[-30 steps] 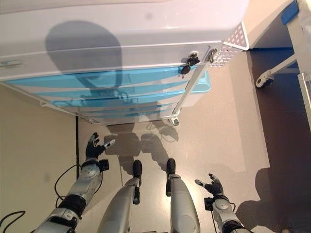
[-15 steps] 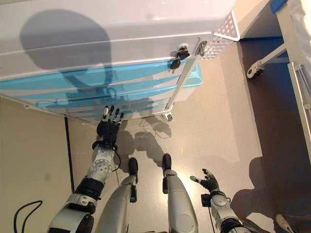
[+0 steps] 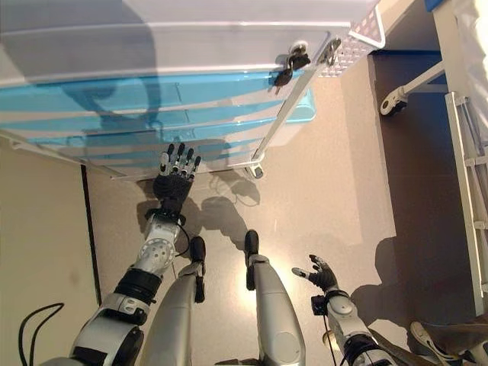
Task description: Open the drawer and pick up the medicine
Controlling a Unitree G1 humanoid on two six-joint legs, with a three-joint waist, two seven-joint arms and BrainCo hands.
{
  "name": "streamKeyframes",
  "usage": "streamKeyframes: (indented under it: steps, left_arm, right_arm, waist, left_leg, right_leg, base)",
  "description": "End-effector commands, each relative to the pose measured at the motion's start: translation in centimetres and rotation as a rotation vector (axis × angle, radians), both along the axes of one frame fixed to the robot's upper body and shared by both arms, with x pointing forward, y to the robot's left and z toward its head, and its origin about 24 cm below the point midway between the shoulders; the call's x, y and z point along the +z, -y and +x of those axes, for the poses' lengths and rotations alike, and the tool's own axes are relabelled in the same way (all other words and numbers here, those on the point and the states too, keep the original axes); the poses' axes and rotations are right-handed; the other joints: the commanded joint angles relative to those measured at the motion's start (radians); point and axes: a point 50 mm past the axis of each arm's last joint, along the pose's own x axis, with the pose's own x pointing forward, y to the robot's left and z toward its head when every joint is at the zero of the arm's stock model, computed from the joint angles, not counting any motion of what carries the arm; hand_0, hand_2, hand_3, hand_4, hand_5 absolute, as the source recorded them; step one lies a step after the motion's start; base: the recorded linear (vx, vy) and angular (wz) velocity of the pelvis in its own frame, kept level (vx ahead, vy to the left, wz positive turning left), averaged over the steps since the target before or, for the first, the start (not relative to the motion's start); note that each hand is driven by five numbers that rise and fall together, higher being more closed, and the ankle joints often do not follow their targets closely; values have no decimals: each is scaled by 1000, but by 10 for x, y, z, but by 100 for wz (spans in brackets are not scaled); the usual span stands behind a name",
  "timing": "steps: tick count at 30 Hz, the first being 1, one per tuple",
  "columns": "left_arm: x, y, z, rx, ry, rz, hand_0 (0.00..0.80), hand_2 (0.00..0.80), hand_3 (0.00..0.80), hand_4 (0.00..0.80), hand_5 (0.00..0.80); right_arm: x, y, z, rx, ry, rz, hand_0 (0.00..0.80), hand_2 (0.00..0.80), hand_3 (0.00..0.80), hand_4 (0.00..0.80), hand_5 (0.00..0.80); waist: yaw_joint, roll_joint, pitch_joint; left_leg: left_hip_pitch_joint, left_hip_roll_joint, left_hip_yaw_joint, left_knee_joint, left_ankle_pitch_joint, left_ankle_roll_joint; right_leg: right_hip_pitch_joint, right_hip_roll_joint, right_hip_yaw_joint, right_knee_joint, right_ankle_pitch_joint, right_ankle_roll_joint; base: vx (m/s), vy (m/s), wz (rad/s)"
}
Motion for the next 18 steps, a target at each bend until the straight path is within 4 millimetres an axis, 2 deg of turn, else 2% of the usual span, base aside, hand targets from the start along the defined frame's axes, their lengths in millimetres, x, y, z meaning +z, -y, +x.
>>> streamKeyframes:
  steps: [1, 2, 4, 8, 14, 18]
  left_arm:
    - [62, 8, 4, -16, 271, -4, 0, 0, 0, 0, 0]
    - [62, 8, 4, -16, 271, -4, 0, 0, 0, 0, 0]
    - [77, 4, 1, 1, 333, 3, 0, 0, 0, 0, 0]
    - [91, -6, -3, 54, 387, 14, 0, 0, 0, 0, 0]
    - [97, -20, -4, 136, 394, 2, 0, 0, 0, 0, 0]
    - [100, -22, -3, 154, 396, -8, 0, 0, 0, 0, 0]
  right_arm:
    - [-5, 16, -21, 32, -43, -47, 0, 0, 0, 0, 0]
    - [-5, 16, -21, 32, -43, -47, 0, 0, 0, 0, 0]
    - [-5, 20, -24, 42, -51, -56, 0, 0, 0, 0, 0]
    - [-8, 27, -33, 49, -91, -77, 0, 0, 0, 0, 0]
    - [-14, 32, -43, 62, -143, -90, 0, 0, 0, 0, 0]
    - [-16, 34, -46, 72, -161, -94, 0, 0, 0, 0, 0]
  waist:
    - [4, 25, -67]
    - [4, 25, -67]
    - [3, 31, -81]
    - [6, 40, -102]
    - [12, 41, -120]
    - [10, 39, -131]
  left_leg:
    - [-96, -29, -13, 127, -82, 24]
    - [-97, -28, -13, 128, -83, 24]
    - [-144, -22, -16, 218, -114, 26]
    - [-195, -15, -18, 320, -156, 28]
    - [-211, -13, -22, 381, -189, 33]
    - [-205, -14, -25, 385, -196, 33]
  right_leg:
    - [-78, 8, -18, -3, 82, 25]
    - [-79, 8, -18, -3, 82, 25]
    - [-121, 9, -22, 91, 36, 16]
    - [-179, 5, -27, 217, -29, 0]
    - [-198, 5, -30, 290, -77, -16]
    - [-198, 6, -30, 302, -91, -19]
  base:
    - [-16, -5, 5]
    - [0, 0, 0]
    - [0, 0, 0]
    - [-8, -17, 6]
    - [3, -5, 4]
    - [17, -4, 4]
